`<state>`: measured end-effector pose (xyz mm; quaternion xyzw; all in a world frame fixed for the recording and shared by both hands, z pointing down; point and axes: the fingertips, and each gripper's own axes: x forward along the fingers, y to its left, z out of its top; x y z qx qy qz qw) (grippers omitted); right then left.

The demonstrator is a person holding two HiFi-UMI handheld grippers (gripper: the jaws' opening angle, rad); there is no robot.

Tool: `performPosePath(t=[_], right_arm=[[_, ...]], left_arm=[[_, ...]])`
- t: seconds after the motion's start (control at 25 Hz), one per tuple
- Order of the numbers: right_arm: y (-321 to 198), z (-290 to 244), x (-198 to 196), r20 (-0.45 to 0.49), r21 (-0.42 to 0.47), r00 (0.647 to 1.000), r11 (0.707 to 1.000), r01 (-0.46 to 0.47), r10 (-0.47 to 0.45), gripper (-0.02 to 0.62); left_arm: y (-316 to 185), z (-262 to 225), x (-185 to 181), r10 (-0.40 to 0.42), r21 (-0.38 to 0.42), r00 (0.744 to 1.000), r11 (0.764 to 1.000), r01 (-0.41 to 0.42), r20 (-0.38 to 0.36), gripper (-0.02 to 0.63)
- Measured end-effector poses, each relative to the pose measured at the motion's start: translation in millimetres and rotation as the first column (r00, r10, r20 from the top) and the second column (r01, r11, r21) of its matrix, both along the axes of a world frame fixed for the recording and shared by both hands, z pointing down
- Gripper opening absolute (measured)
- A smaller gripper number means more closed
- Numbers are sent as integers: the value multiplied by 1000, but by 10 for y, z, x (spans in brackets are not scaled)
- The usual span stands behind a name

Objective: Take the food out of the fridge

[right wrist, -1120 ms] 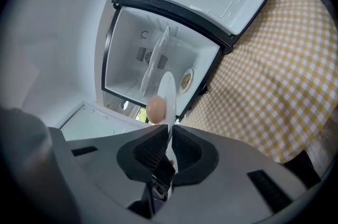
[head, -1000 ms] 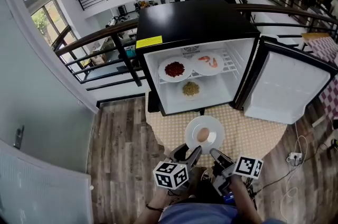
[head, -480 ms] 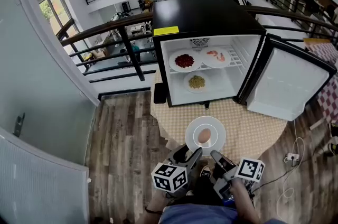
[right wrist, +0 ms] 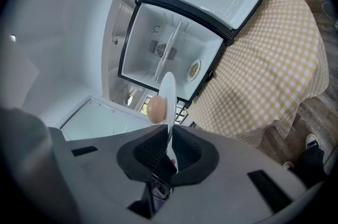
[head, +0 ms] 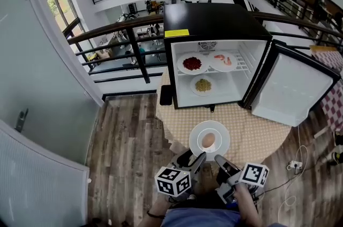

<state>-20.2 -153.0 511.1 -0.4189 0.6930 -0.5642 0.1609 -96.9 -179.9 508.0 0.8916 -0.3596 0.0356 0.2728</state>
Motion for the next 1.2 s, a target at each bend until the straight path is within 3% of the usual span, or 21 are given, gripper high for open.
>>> performPosePath(t=[0.28,0.52,0.92,1.2], right_arm=[[0,-113,109,14,26,999,999,31,-31,30],[186,-163,408,35,19,998,999,44,-45,29],[864,-178,1067,63,14,997,998,54,-54,29],[1435,-156,1347,64,12,996,998,67,-68,30]], left_arm=[[30,-120,99,-28,18,1000,999,28,-11,213],[225,-165,401,-52,27,999,998,52,-8,213],[921,-146,1075,-76,21,997,997,76,7,213],[1495,-144,1341,-92,24,996,995,92,10,212]])
